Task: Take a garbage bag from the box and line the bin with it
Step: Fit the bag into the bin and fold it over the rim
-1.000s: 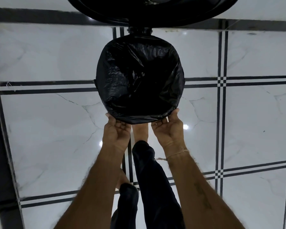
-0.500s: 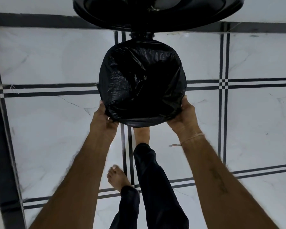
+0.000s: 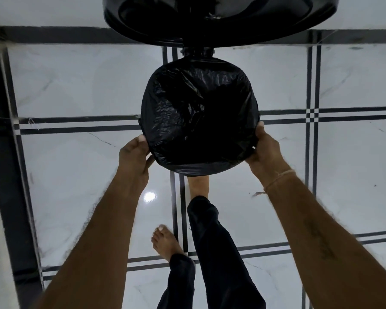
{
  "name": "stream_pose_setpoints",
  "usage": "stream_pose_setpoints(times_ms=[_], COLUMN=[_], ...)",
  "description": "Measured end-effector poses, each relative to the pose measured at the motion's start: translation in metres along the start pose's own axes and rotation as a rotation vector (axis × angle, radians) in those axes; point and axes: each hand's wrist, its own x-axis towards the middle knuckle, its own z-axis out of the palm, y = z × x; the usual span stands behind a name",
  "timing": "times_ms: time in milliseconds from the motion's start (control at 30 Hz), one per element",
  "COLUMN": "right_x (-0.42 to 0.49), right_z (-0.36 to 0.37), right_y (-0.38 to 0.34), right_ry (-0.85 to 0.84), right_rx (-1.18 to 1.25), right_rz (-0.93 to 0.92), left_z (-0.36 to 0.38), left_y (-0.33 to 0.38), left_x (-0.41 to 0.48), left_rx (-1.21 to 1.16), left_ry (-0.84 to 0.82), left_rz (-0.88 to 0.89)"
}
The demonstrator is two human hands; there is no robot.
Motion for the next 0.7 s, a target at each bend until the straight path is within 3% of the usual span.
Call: stream_pose_setpoints(times_ms=[133,233,400,533,700], right_x=[0.004,0.008,0.025,0.036,0.043], right_z=[0.004,0.019,0.044,0.046,0.044], right_y=[-0.010,-0.024,-0.040,-0.054,-0.072], right_ry=[0.156,0.150,0.097,-0.045,-0.121], right_rx=[-0.191,-0.274,-0.394,-0.324,-0.361], right_rz=[-0.268,-0.403,-0.315,-0.191,-0.186], left_z=[0.009,0.023,0.035,0.019,0.021], left_y=[0.011,0.027,0.042,0.049,0.073], left_x=[0.010,0.018,0.043,0.055,0.065], left_rx=[0.095,0.094,-0.003,-0.005,0.214], left_ry=[0.166,0.063,-0.050,-0.114,-0.115], left_rz=[0.202,0.267,0.112,-0.055,0.054])
